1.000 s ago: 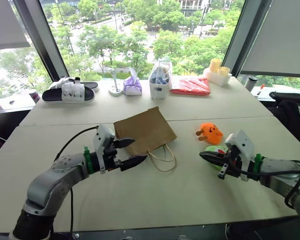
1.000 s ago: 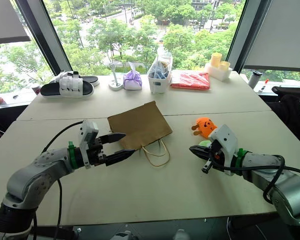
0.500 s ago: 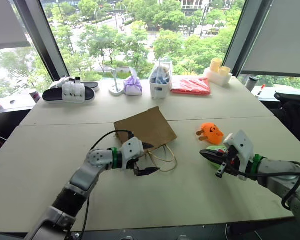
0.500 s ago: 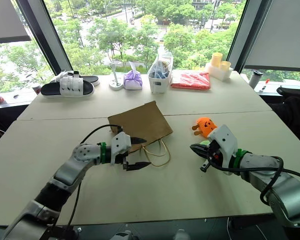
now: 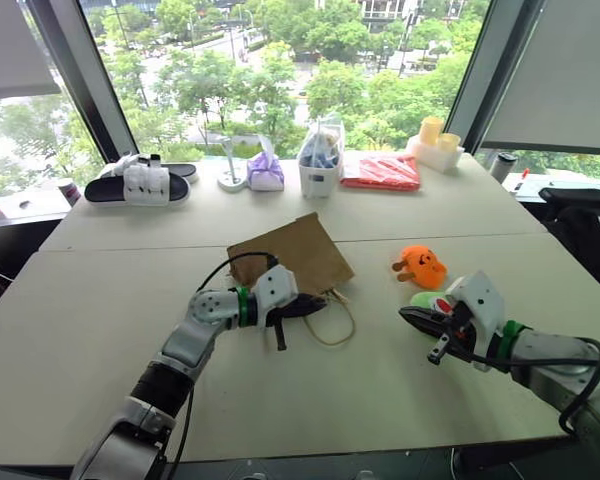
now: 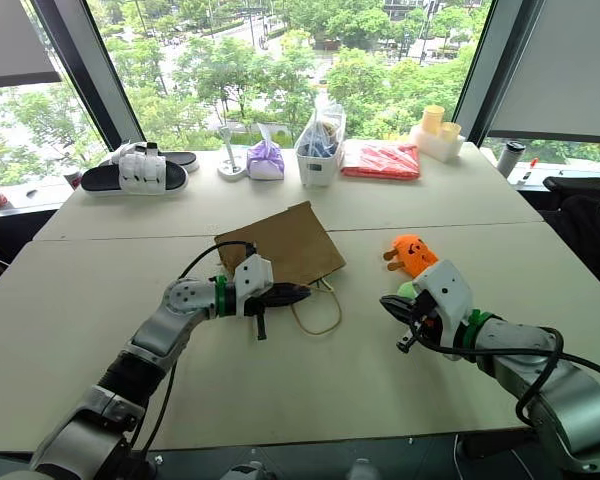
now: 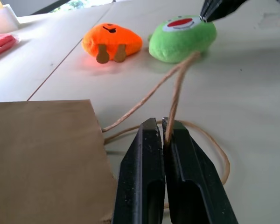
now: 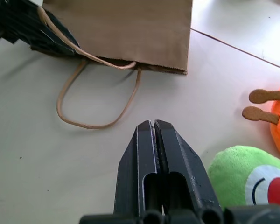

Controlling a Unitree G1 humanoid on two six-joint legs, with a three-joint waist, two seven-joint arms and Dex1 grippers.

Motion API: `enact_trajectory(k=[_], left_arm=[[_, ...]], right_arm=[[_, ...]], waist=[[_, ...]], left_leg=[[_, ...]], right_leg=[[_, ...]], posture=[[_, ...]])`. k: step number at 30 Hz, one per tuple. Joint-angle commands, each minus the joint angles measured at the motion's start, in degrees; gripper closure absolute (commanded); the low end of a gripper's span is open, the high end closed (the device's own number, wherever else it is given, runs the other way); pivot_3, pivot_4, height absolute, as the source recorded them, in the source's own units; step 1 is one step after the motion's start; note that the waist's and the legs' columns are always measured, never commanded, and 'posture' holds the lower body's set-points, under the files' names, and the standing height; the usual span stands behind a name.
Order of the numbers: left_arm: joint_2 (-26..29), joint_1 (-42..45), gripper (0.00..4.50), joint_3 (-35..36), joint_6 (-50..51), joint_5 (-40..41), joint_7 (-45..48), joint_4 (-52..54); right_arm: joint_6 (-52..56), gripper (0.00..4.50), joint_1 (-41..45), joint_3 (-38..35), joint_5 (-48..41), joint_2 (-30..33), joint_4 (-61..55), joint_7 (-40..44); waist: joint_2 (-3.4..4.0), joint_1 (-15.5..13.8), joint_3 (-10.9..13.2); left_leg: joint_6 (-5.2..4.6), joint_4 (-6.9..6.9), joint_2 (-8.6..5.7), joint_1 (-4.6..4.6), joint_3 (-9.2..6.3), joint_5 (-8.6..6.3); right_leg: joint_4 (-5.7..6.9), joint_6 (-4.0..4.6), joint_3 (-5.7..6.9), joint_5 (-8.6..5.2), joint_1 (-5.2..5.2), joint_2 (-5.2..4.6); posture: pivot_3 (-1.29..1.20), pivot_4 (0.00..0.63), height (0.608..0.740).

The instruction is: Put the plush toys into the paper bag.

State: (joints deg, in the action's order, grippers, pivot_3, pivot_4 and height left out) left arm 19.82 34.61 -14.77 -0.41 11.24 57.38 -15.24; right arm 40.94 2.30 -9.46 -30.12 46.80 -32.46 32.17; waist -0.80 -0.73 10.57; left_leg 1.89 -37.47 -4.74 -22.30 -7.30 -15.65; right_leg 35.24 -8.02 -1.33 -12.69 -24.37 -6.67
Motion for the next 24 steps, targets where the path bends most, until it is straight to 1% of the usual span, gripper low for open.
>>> enact_trajectory(k=[1, 4, 7, 9, 11, 13, 15, 17, 19, 22, 24], left_arm=[[-0.9, 3.9, 4.47, 3.9, 5.6, 5.1, -0.4, 5.7], [-1.1, 5.9, 4.47, 5.5, 9.3, 7.1, -0.8, 7.5], [-0.7, 6.7, 4.47, 6.0, 10.5, 7.0, -0.5, 7.9], [-0.7, 6.8, 4.47, 6.3, 11.2, 7.1, -0.4, 8.2], [-0.6, 6.8, 4.47, 6.6, 11.8, 7.4, -0.1, 8.7], [-0.4, 6.9, 4.47, 7.0, 12.9, 8.0, 0.1, 9.6], [-0.3, 7.0, 4.47, 7.6, 14.1, 8.8, -0.2, 10.7], [-0.2, 7.1, 4.47, 8.1, 14.9, 9.4, -0.5, 11.2], [0.1, 7.1, 4.47, 9.2, 16.8, 10.7, -1.2, 12.7], [0.5, 7.1, 4.47, 10.5, 18.8, 12.0, -2.1, 14.1], [0.9, 7.0, 4.47, 12.3, 21.3, 13.7, -3.5, 15.8]], right_arm=[[-1.4, 4.50, -0.2, -0.9, 2.6, -0.8, -0.4, -1.7], [-0.9, 4.50, 0.5, -0.6, 2.2, -2.0, -0.3, -1.4], [-0.5, 4.50, 4.5, 4.3, 2.4, -5.8, -0.4, -2.7], [-0.4, 4.50, 9.8, 9.9, 4.2, -12.2, 2.9, -5.4], [-1.5, 4.50, 14.8, 15.8, 8.7, -17.1, 8.2, -7.7], [-3.8, 4.50, 19.8, 19.6, 12.6, -22.2, 15.8, -9.6], [-6.4, 4.50, 23.3, 22.0, 15.5, -25.6, 22.4, -10.0], [-8.4, 4.50, 24.9, 22.9, 17.2, -27.2, 26.4, -9.6], [-11.8, 4.50, 27.5, 23.3, 18.8, -29.9, 33.4, -9.8], [-15.4, 4.50, 29.6, 23.0, 20.2, -32.8, 40.0, -9.5], [-18.4, 4.50, 31.0, 22.5, 20.8, -35.8, 45.9, -10.0]], waist=[[0.00, 0.0, 0.0], [0.00, 0.0, 0.0], [0.02, 0.5, 0.0], [0.02, 1.2, 0.0], [0.03, 1.8, 0.0], [0.02, 1.7, 0.0], [0.03, 1.6, 0.0], [0.03, 1.3, 0.0], [0.02, 1.4, 0.0], [0.02, 1.7, 0.0], [0.02, 1.9, 0.0]], left_leg=[[0.00, 0.00, 0.00, 0.00, -0.01, 0.00], [0.00, -0.05, -0.02, -0.01, -0.01, 0.00], [0.00, -0.05, -0.02, 0.02, -0.01, 0.00], [0.02, -0.02, -0.01, 0.10, 0.00, 0.01], [0.09, 0.00, 0.02, 0.12, -0.03, 0.06], [0.13, 0.01, 0.02, 0.15, -0.03, 0.08], [0.17, 0.01, 0.01, 0.12, -0.06, 0.10], [0.39, 0.00, -0.01, 0.06, -0.11, 0.23], [0.45, 0.00, -0.08, 0.00, -0.20, 0.26], [0.47, 0.06, -0.10, 0.00, -0.25, 0.27], [0.52, 0.12, -0.10, 0.01, -0.28, 0.30]], right_leg=[[0.00, 0.00, 0.00, 0.00, 0.00, 0.00], [0.03, -0.01, 0.00, 0.00, 0.00, 0.00], [0.04, -0.01, 0.00, 0.00, 0.01, 0.02], [0.12, -0.01, -0.01, 0.00, 0.01, 0.03], [0.20, -0.01, -0.01, 0.01, 0.00, 0.08], [0.26, 0.00, -0.03, 0.01, -0.03, 0.08], [0.28, 0.00, -0.04, 0.01, -0.08, 0.09], [0.27, 0.00, -0.03, 0.01, -0.10, 0.08], [0.27, 0.00, -0.01, 0.01, -0.12, 0.07], [0.23, 0.00, -0.02, 0.01, -0.17, 0.04], [0.25, 0.00, -0.02, 0.01, -0.21, 0.04]], posture=[[0.00, 0.150, 0.740], [0.00, 0.150, 0.740], [0.00, 0.150, 0.740], [0.00, 0.150, 0.740], [0.00, 0.150, 0.740], [0.00, 0.150, 0.740], [0.00, 0.150, 0.740], [0.00, 0.150, 0.740], [0.00, 0.150, 0.740], [0.00, 0.150, 0.740], [0.00, 0.150, 0.740]])
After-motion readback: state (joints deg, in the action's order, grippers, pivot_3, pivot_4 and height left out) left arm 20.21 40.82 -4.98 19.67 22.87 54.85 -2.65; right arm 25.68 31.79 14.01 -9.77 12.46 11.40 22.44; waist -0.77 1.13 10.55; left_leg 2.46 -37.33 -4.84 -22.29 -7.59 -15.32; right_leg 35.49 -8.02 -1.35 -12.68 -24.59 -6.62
